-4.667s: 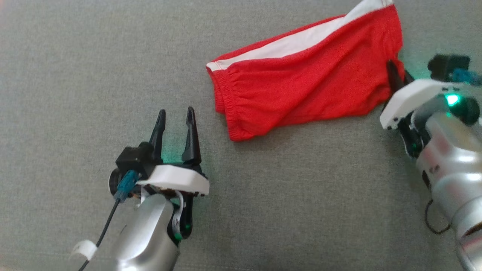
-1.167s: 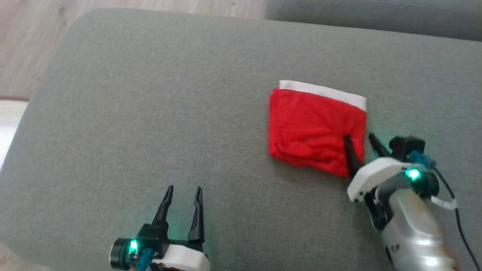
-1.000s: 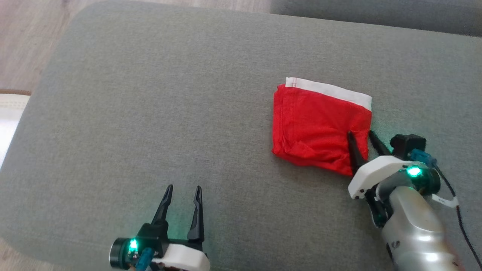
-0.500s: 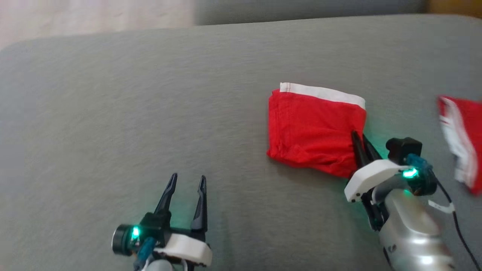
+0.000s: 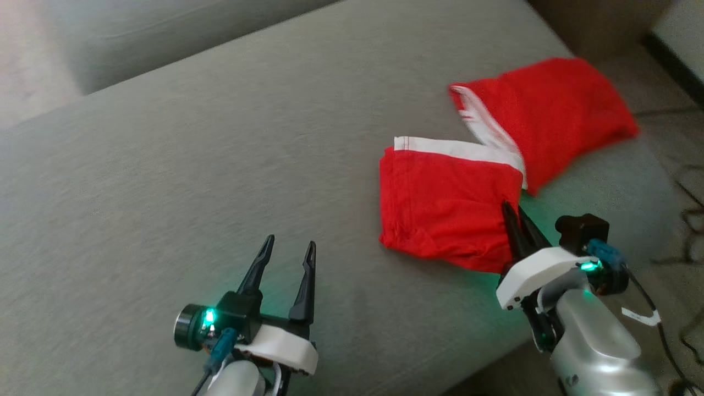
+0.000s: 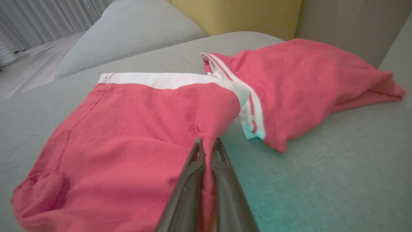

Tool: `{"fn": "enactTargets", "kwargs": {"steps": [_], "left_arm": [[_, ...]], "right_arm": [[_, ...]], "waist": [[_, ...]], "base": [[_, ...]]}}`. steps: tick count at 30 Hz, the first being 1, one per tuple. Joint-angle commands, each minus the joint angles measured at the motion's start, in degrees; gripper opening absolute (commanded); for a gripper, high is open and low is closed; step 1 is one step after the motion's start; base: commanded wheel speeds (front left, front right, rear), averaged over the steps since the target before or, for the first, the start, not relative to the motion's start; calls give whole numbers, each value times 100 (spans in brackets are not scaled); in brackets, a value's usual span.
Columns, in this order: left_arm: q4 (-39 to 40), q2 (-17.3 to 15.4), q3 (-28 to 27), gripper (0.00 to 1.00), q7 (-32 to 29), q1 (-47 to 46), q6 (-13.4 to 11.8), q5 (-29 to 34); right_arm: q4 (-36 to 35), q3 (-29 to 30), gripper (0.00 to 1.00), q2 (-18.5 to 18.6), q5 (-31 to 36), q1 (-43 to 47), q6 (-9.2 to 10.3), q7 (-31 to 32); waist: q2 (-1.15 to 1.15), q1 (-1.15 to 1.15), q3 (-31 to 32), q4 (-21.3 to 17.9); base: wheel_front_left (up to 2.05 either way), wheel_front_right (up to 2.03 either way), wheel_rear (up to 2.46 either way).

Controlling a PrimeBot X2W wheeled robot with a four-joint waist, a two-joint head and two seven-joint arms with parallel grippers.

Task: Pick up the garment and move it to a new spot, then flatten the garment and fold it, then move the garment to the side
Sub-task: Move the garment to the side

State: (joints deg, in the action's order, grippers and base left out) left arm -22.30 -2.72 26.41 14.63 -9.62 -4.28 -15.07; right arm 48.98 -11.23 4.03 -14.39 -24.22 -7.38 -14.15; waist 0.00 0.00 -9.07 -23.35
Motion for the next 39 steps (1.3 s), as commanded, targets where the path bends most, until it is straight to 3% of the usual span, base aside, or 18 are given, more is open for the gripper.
{"fn": "enactTargets", "kwargs": {"steps": [1, 8, 14, 24, 25, 26, 30, 33, 39], "left_arm": [[113, -16, -108, 100, 37, -282, 26, 27], [47, -16, -53, 100, 37, -356, 42, 58], [-85, -16, -52, 100, 37, -380, 85, 108], [-155, -16, -46, 100, 37, -480, 109, 274], [-162, -16, -50, 100, 37, -490, 105, 290], [-163, -16, -56, 100, 37, -498, 100, 300], [-151, -16, -104, 100, 37, -503, 71, 315], [-131, -16, -176, 100, 37, -488, 29, 313], [-43, -16, -476, 100, 37, -401, -100, 350]], "right_arm": [[-227, -201, 0, 49, -132, -31, -11, -84], [-358, -453, 0, 378, -165, -301, -11, -84], [-321, -813, 0, 971, -70, -1094, -11, 18], [751, -672, 0, 2004, 371, -2301, -11, 132], [902, -540, 46, 2057, 460, -2386, -11, 110], [1047, -442, 100, 2097, 583, -2455, -11, 95], [1427, 185, 100, 2105, 965, -2652, -11, -12], [1361, 616, 100, 1907, 1146, -2643, -11, -71], [5, 1098, 100, 1154, 1187, -2118, -11, -83]], "waist": [[0, 0, -166, -551], [0, 0, -332, -572], [0, 0, -472, -361], [0, 0, -697, 154], [0, 0, -714, 189], [0, 0, -727, 217], [0, 0, -749, 268], [0, 0, -729, 264], [0, 0, -634, 257]], "base": [[0, 0, 0], [0, 0, 0], [0, 0, 0], [0, 0, 0], [0, 0, 0], [0, 0, 0], [0, 0, 0], [0, 0, 0], [0, 0, 0]]}}
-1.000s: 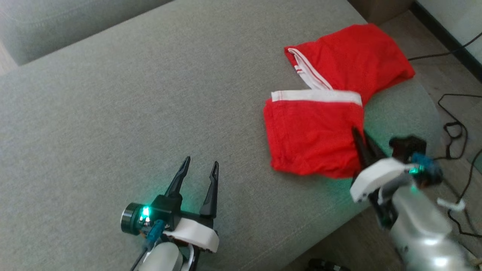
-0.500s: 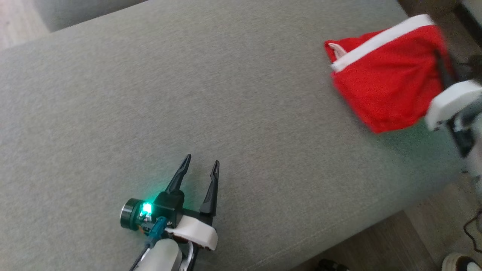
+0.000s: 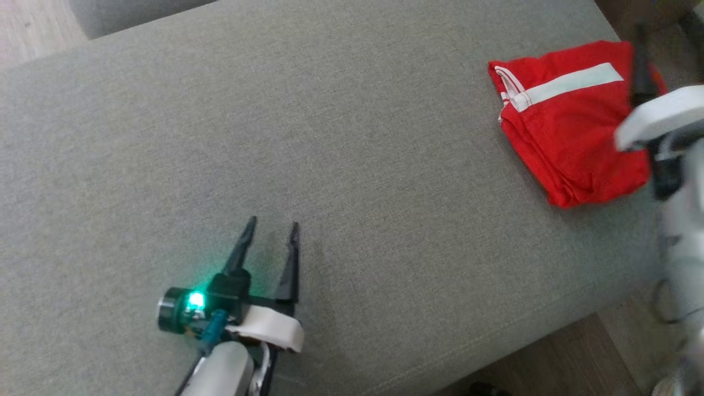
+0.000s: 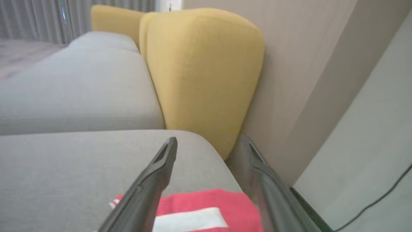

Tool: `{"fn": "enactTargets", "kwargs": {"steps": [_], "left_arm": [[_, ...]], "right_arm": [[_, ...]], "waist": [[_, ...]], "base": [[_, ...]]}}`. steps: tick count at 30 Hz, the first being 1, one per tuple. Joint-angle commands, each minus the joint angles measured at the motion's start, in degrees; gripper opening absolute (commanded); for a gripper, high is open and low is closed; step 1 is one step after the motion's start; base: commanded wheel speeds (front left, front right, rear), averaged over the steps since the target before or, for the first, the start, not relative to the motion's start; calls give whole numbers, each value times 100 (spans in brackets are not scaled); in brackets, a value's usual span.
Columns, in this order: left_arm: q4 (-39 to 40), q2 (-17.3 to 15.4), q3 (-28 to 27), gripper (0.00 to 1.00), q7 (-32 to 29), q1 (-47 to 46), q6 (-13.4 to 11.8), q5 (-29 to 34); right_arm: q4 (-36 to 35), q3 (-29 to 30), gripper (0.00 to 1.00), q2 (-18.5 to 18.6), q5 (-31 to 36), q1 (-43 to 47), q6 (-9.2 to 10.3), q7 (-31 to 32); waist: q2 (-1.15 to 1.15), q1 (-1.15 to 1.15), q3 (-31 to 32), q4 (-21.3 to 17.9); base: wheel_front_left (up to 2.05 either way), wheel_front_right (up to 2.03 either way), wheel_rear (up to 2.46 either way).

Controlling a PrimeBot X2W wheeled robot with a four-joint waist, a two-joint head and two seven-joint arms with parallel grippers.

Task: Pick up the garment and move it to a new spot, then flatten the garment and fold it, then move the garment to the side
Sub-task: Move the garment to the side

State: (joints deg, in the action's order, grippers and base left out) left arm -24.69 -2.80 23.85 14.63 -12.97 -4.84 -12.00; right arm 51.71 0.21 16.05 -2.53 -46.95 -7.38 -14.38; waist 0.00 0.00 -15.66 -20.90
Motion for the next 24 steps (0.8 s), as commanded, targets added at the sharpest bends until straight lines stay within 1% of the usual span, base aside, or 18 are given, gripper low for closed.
{"fn": "enactTargets", "kwargs": {"steps": [1, 4, 8, 9, 12, 16, 24], "left_arm": [[221, -8, -286, 100, 37, -46, -67, 53], [291, -8, -471, 100, 37, 30, -129, 63], [408, -8, -685, 100, 37, 167, -209, 59], [408, -8, -685, 100, 37, 167, -209, 59], [467, -8, -812, 100, 37, 291, -247, 42], [539, -8, -977, 100, 37, 449, -309, 5], [546, -8, -1189, 100, 37, 733, -346, -69]], "right_arm": [[-506, -57, 100, -165, -5, 297, -11, -60], [-1088, -90, 100, -498, -123, 756, -11, -61], [-1677, -148, 100, -851, -267, 1413, -11, -61], [-1677, -148, 100, -851, -267, 1413, -11, -61], [-1945, -253, 100, -1022, -312, 1898, -11, -61], [-2127, -244, 100, -1166, -330, 2449, -11, -62], [-2241, -81, 100, -1293, -237, 3116, -11, -62]], "waist": [[0, 0, 46, 35], [0, 0, 134, 165], [0, 0, 264, 454], [0, 0, 264, 454], [0, 0, 365, 722], [0, 0, 480, 1091], [0, 0, 706, 1651]], "base": [[0, 0, 0], [0, 0, 0], [0, 0, 0], [0, 0, 0], [0, 0, 0], [0, 0, 0], [0, 0, 0]]}}
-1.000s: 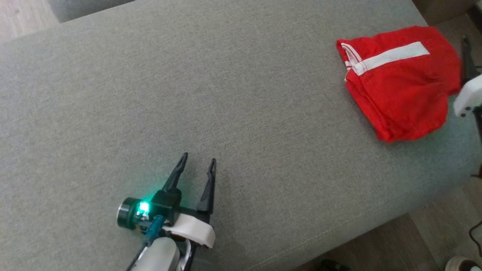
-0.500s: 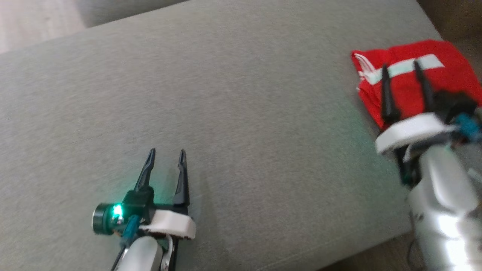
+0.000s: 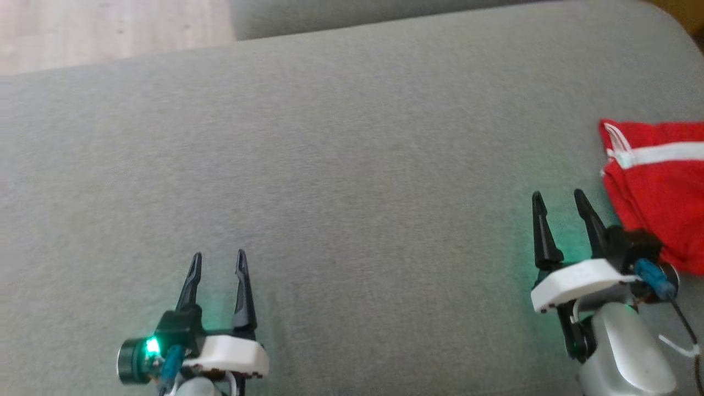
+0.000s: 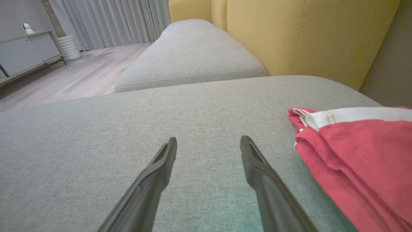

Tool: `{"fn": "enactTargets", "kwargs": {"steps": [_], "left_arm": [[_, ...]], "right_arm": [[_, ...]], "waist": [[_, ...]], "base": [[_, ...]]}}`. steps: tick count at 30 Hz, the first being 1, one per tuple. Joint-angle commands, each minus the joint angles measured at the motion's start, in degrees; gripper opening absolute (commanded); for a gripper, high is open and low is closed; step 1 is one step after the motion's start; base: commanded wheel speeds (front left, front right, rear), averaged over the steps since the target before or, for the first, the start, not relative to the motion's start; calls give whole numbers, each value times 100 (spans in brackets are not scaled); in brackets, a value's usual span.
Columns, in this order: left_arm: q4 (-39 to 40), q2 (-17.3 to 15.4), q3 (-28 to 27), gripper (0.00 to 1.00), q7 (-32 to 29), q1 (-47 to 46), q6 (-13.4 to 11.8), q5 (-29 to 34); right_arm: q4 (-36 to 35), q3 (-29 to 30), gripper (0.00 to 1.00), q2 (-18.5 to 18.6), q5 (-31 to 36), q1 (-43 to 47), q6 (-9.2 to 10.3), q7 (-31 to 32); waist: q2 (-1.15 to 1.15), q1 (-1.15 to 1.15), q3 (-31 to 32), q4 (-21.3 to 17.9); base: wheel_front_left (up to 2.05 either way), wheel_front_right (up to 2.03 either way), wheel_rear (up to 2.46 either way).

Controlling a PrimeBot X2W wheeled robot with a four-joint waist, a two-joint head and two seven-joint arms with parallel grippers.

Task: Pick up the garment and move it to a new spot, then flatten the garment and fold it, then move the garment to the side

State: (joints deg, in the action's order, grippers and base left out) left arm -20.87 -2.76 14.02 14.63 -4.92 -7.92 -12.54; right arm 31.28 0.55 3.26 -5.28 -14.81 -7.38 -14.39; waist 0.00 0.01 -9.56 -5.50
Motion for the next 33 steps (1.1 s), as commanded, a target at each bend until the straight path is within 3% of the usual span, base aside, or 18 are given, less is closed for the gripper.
{"fn": "enactTargets", "kwargs": {"steps": [1, 13, 32, 33], "left_arm": [[160, -11, -227, 100, 37, -45, -42, -21], [175, -11, -363, 100, 37, 144, -4, -95], [219, -11, -547, 100, 37, 431, 253, -242], [49, -1, -333, 0, -1, 548, 248, -222]], "right_arm": [[-204, -94, 100, -20, 52, -54, -11, -61], [-168, -294, 100, -37, -144, 92, -11, -61], [-115, -509, 100, -38, -271, 233, -11, -61], [68, -363, 0, -23, -240, 387, 0, 0]], "waist": [[0, -1, 123, 159], [0, -1, 424, 444], [0, -1, 802, 412], [0, -1, 803, 412]], "base": [[0, 0, 0], [0, 0, 0], [0, 0, 0], [0, 0, 0]]}}
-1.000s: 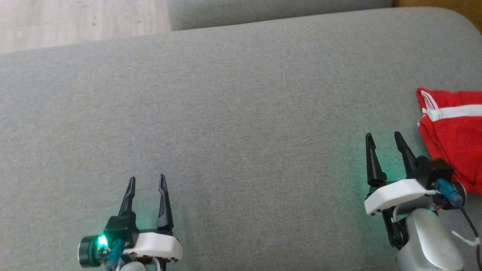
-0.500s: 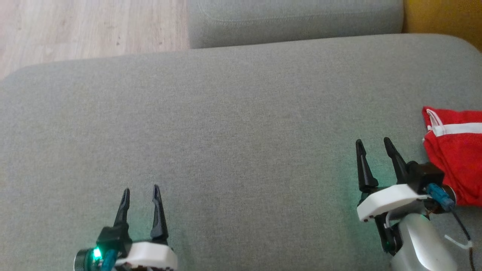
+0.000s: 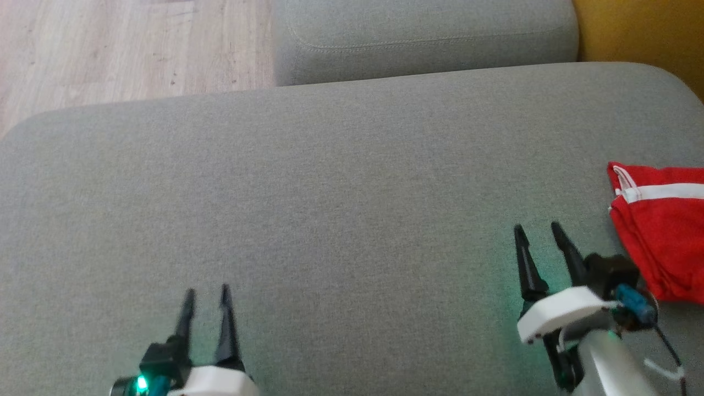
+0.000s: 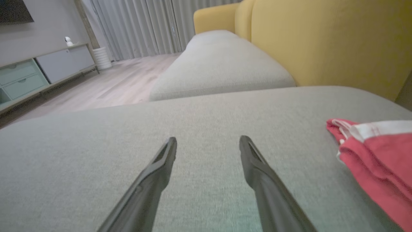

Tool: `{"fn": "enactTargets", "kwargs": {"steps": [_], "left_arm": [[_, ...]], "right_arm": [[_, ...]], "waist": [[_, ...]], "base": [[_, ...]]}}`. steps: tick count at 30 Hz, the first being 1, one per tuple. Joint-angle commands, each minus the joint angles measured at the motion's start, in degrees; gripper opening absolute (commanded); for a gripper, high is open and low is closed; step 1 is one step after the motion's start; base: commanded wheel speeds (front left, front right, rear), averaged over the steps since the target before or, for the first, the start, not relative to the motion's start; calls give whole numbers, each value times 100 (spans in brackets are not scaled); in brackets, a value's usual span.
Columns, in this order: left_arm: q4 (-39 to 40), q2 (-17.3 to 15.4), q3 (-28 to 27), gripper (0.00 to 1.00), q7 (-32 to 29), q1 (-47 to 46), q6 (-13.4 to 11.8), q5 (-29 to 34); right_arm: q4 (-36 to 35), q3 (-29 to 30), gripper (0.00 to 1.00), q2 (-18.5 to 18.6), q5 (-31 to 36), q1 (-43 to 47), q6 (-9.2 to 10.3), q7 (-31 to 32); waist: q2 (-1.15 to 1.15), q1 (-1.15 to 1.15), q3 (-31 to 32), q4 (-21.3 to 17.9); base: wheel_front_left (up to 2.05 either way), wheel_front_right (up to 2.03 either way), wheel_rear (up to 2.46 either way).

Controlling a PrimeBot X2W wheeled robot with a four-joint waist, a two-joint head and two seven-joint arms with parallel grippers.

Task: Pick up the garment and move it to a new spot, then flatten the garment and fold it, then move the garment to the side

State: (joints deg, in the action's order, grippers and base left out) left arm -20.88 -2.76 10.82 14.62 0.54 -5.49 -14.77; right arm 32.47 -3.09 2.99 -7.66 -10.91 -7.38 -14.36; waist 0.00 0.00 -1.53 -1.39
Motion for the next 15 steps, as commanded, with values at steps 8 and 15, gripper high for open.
{"fn": "enactTargets", "kwargs": {"steps": [8, 15], "left_arm": [[-172, 2, -48, 0, -84, 22, 51, -308], [-123, 1, -147, 0, -203, -18, 124, -740]], "right_arm": [[156, 72, 0, -7, -322, 83, 0, 116], [21, 107, 0, -7, -802, 123, -1, 217]], "waist": [[0, 0, 6, 6], [0, 0, 14, 13]], "base": [[0, 0, 0], [0, 0, 0]]}}
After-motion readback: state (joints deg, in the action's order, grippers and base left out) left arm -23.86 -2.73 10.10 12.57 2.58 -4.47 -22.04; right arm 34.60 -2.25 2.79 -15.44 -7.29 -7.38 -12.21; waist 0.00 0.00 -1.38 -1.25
